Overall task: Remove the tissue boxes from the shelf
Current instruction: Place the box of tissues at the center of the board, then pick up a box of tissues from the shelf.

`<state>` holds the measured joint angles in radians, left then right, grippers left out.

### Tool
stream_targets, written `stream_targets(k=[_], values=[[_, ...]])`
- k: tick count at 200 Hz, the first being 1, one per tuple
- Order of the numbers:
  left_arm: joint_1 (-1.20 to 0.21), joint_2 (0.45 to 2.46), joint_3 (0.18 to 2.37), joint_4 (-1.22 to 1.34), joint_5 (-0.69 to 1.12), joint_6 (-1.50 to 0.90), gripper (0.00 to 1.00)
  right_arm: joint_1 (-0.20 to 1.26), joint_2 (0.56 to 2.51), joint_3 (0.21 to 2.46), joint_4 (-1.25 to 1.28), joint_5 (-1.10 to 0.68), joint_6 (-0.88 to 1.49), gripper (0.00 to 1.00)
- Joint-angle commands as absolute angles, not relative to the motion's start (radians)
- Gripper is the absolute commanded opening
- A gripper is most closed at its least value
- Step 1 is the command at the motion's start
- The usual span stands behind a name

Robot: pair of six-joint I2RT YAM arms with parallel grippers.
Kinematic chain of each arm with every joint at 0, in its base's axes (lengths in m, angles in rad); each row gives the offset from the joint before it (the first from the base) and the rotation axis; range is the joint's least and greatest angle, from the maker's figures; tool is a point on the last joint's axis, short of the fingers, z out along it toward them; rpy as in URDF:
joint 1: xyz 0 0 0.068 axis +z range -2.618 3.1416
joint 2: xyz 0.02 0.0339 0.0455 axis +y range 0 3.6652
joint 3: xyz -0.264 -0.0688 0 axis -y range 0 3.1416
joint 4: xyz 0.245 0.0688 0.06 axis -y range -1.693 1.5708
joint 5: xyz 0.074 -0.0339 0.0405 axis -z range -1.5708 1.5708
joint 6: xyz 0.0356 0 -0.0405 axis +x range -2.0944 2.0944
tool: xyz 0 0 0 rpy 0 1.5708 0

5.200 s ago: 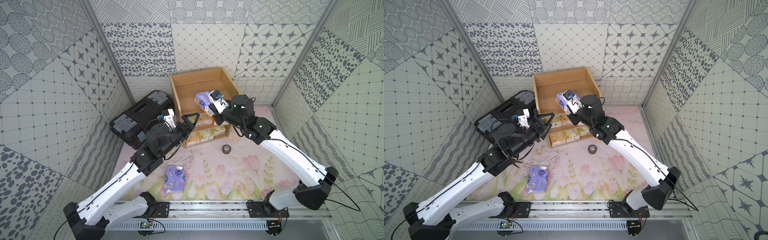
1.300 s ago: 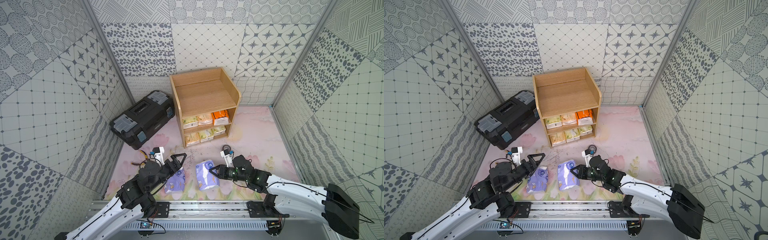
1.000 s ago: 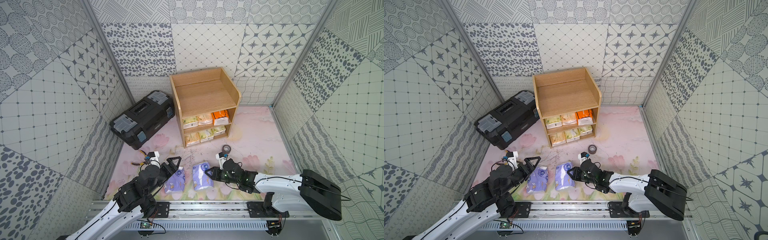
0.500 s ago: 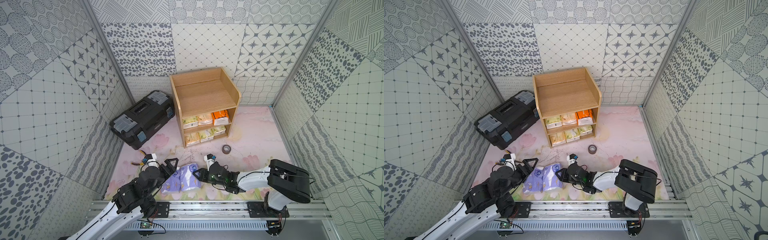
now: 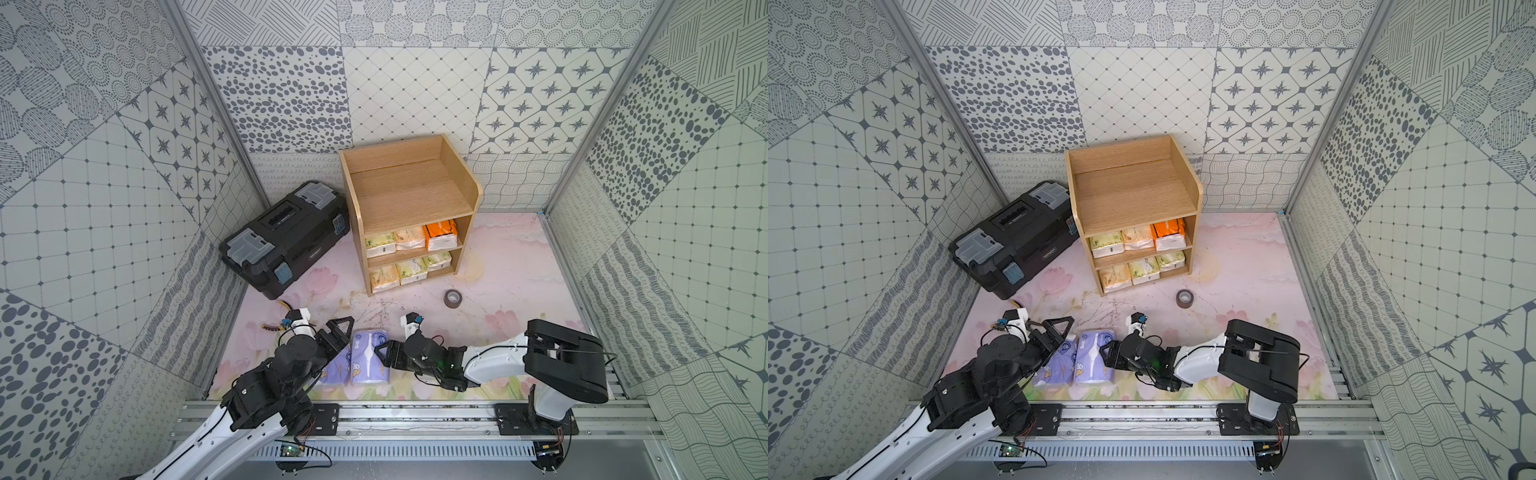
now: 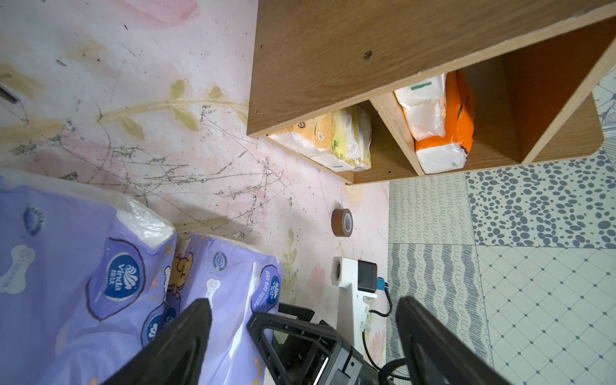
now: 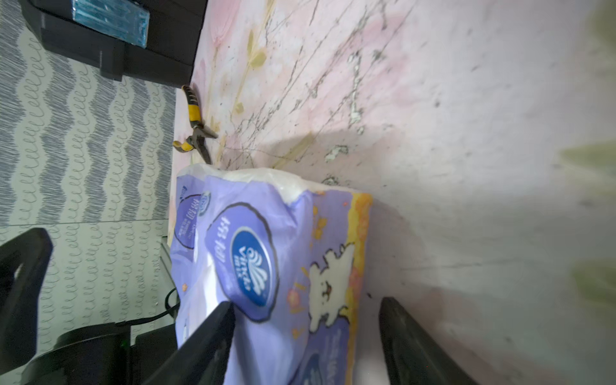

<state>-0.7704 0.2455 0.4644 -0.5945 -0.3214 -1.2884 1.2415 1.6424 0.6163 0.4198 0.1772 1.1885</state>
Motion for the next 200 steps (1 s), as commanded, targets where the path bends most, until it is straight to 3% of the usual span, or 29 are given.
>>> stream_targets(k=[1, 35, 95, 134, 200], values=[[-0.772, 0.236, 0.466, -0.575, -0.320, -1.263, 0.92, 1.240, 1.495, 0.604, 0.286, 0.287, 1.096, 0.78], [-0.772, 0.233, 0.453, -0.500, -0.289, -1.232, 0.92, 1.160, 1.268, 0.588, 0.093, 0.288, 1.019, 0.78], [-0.771, 0.251, 0.406, -0.254, -0.235, -1.179, 0.91, 0.831, 0.982, 0.598, -0.023, 0.168, 0.982, 0.68], [-0.772, 0.321, 0.404, -0.137, -0.221, -1.145, 0.91, 0.643, 0.986, 0.666, 0.010, 0.089, 1.006, 0.70], [-0.770, 0.449, 0.407, 0.015, -0.185, -1.125, 0.91, 0.531, 1.111, 0.785, 0.124, 0.086, 1.060, 0.73]])
